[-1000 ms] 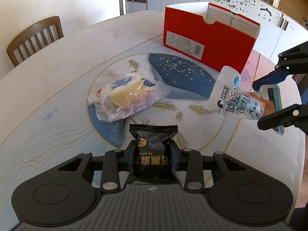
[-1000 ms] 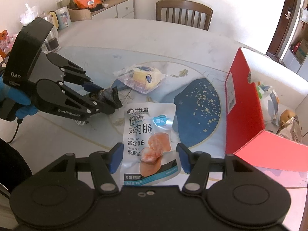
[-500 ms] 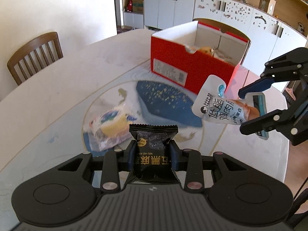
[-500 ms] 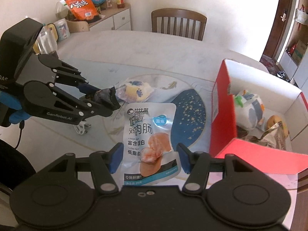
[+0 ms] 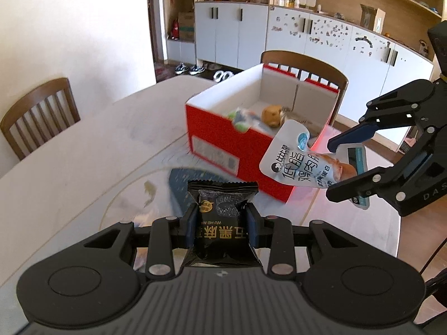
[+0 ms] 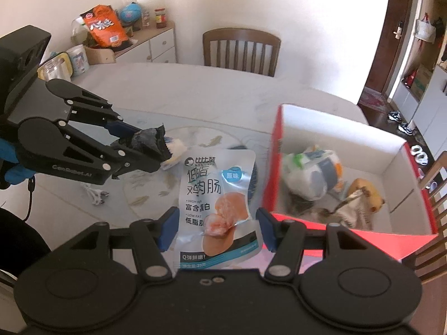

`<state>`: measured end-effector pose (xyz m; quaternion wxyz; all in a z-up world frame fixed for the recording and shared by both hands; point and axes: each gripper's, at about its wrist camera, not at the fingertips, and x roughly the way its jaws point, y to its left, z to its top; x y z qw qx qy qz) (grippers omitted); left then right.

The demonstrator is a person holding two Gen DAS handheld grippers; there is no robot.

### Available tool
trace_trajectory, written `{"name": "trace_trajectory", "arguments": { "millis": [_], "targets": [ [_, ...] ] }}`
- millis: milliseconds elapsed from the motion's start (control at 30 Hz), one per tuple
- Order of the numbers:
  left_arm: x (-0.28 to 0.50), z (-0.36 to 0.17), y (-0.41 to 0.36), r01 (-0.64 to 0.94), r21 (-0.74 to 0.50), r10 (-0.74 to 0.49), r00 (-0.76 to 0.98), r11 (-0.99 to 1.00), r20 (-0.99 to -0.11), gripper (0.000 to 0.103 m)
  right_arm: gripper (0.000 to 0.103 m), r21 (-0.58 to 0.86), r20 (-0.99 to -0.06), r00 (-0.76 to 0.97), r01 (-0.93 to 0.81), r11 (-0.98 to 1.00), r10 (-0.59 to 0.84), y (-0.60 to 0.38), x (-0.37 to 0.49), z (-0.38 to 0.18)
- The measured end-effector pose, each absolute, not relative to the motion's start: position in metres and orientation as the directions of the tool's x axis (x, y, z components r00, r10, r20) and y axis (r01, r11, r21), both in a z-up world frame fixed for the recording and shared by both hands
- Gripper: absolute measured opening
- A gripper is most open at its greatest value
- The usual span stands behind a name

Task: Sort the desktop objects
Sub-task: 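Lift and carry the black packet and white pouch with both tools over the shoebox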

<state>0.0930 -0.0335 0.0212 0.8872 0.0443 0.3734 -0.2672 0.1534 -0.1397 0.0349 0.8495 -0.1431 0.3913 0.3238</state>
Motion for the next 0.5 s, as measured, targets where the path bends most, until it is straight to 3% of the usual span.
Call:
{"name": "trace_trajectory", "arguments": {
  "millis": [500],
  "targets": [
    [0.125,0.044,-0.094,0.539,-0.101,-0.461,0.592,0.836,-0.661,0.034,0.059,-0.007,-0.739,0.526,-0.630,0.776,0.421,-0.193,0.184,0.039]
  ]
}}
